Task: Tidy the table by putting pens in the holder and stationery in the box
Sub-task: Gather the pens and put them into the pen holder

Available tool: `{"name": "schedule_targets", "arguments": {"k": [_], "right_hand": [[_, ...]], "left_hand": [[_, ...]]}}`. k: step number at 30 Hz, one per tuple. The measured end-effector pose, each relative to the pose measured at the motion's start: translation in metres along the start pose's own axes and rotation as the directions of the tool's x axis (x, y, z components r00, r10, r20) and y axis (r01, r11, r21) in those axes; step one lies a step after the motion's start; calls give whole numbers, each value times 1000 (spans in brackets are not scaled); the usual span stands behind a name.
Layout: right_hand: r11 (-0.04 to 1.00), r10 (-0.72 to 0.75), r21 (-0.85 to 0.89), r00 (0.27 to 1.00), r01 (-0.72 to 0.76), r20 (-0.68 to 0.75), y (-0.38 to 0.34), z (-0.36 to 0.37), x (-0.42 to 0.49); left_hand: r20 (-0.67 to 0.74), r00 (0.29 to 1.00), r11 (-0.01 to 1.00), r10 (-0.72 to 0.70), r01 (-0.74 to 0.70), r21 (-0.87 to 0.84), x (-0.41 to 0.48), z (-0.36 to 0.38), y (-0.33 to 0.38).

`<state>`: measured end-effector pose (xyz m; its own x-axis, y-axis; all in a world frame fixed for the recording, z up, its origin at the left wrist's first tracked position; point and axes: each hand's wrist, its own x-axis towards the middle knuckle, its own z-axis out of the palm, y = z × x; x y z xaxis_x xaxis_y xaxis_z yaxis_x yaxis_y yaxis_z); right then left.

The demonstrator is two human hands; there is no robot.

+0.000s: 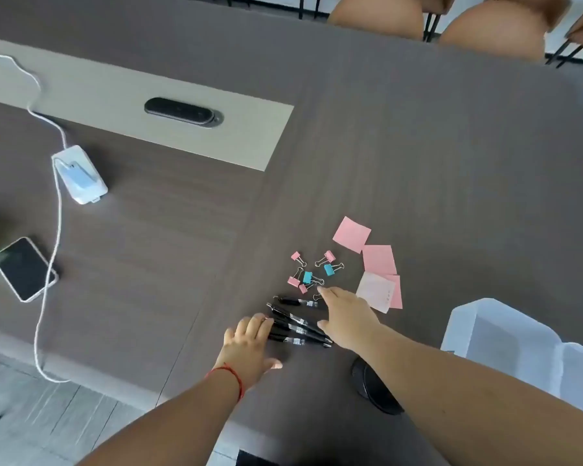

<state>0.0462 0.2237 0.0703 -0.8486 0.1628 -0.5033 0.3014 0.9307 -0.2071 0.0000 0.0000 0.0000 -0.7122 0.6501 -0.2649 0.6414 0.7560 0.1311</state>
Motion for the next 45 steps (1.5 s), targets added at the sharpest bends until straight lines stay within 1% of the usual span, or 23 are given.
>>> {"name": "schedule_targets", "arguments": {"k": [1,2,5,6,8,10,12,15,17,19,20,23,27,30,33,34,36,38,39,40,42,44,45], "right_hand": [[999,-25,-34,1000,25,-10,-3,1,4],[996,-53,-73,998,51,-27,-4,3,9],[976,-136,-177,990,127,-41,-10,9,21],[966,-166,-206,985,154,-40,-13,12,26],[948,-202,-260,979,185,-39,-18,13,32],[936,-220,-287,975,204,-24,-23,15,37],[937,-199,-294,980,187,-9,-28,18,40],[948,-136,-292,991,130,-1,-35,20,44],[956,-96,-278,995,97,17,-40,21,46],[957,-80,-275,996,86,33,-45,20,48],[955,-76,-284,996,84,39,-47,21,48],[935,-89,-340,995,102,52,-52,25,46],[895,-147,-410,984,176,102,-50,21,40],[892,-158,-407,979,197,128,-41,17,36],[893,-193,-395,976,216,98,-35,10,31],[910,-191,-361,979,203,67,-34,4,29],[958,-168,-240,985,154,-41,-32,-19,20],[993,-114,-41,974,108,-194,-23,-48,5],[992,-50,96,965,77,-259,-15,-63,-7],[970,36,239,955,37,-295,-5,-76,-20],[874,199,486,926,-19,-322,17,-92,-52],[725,308,689,901,-13,-306,36,-93,-84],[642,335,767,896,10,-292,43,-89,-101]], "left_hand": [[-20,1000,999,20,-21,-26,2,1,-2],[-3,1000,998,21,-21,-51,3,1,-2],[-61,997,997,36,-40,-62,11,1,-5],[-58,998,997,30,-33,-67,13,-1,-6],[-53,998,997,45,-49,-64,18,-4,-8],[-45,995,995,93,-93,-17,22,-3,-11],[-14,990,990,139,-139,25,23,-3,-14],[80,981,977,175,-183,107,22,-12,-10],[167,965,973,204,-218,75,20,-18,-3],[275,946,981,175,-190,32,16,-16,0],[298,941,984,163,-177,22,13,-17,2],[339,931,988,139,-151,11,6,-13,7],[379,920,993,95,-115,31,1,-11,15],[404,912,991,70,-109,74,-1,-14,22],[409,911,989,49,-100,105,-4,-16,29],[416,909,990,38,-91,109,-4,-16,30],[421,907,995,11,-50,81,-5,-20,30],[430,903,999,-10,-11,47,-7,-25,27],[434,901,999,-6,-11,36,-9,-27,25],[431,903,999,1,-18,34,-11,-29,23],[431,902,999,4,-22,38,-15,-25,20],[425,905,1000,-24,14,26,-19,-21,21],[424,905,999,-33,30,16,-20,-18,24]]}}
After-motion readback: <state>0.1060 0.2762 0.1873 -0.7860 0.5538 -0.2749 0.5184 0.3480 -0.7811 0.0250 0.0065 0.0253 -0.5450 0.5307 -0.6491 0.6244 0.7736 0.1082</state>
